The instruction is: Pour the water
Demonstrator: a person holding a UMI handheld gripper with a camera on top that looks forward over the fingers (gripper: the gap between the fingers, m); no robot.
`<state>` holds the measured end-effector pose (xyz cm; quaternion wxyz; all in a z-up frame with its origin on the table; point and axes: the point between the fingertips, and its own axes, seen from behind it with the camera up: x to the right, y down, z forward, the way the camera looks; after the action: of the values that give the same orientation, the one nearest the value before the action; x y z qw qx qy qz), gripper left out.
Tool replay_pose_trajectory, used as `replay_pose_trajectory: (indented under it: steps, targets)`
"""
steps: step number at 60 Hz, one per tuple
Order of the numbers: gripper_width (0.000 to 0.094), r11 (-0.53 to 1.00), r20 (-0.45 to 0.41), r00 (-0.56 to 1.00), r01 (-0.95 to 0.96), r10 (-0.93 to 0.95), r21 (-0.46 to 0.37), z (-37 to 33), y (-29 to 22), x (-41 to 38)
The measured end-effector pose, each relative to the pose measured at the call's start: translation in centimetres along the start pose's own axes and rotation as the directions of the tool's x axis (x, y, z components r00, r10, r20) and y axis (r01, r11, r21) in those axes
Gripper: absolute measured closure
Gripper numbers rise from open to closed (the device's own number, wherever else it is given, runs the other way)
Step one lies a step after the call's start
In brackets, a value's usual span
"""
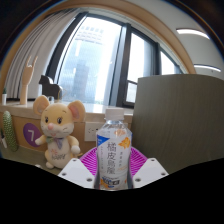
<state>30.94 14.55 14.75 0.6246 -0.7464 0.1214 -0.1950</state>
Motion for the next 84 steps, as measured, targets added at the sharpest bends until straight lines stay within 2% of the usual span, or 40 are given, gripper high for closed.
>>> replay_pose_trajectory:
  steps: [10, 13, 23, 33, 35, 39, 41, 59, 71, 84]
  targets:
    - [0.056, 0.999, 0.014, 0.999, -0.032, 0.032, -0.028, 1.7, 3.5, -0.7]
    - [0.056, 0.999, 0.009, 0.999, -0.044, 0.044, 0.012, 1.6, 3.1, -0.7]
    - [0.0552, 0.994, 0.009, 0.994, -0.108, 0.108, 0.032, 1.2, 3.2, 0.1]
    - [0.0389, 0.991, 0.033, 0.992, -0.124, 0.123, 0.049, 0.9, 3.4, 0.2]
    - [0.0347, 0.992, 0.042, 0.991, -0.126, 0.125, 0.026, 1.0, 4.0, 0.0]
    - [0.019, 0.993, 0.065, 0.991, -0.114, 0.115, -0.03, 0.7, 5.5, -0.6]
    - [0.0162, 0.994, 0.076, 0.992, -0.099, 0.102, -0.044, 0.3, 6.0, -0.7]
    - [0.0138, 0.987, 0.124, 0.985, -0.103, 0.118, -0.123, -9.5, 8.6, -1.9]
    - [0.0139, 0.994, 0.191, 0.977, -0.083, 0.096, -0.077, -18.5, 4.8, -4.9]
    - [0.0138, 0.996, 0.309, 0.947, -0.086, 0.086, -0.015, -26.6, -0.6, -10.1]
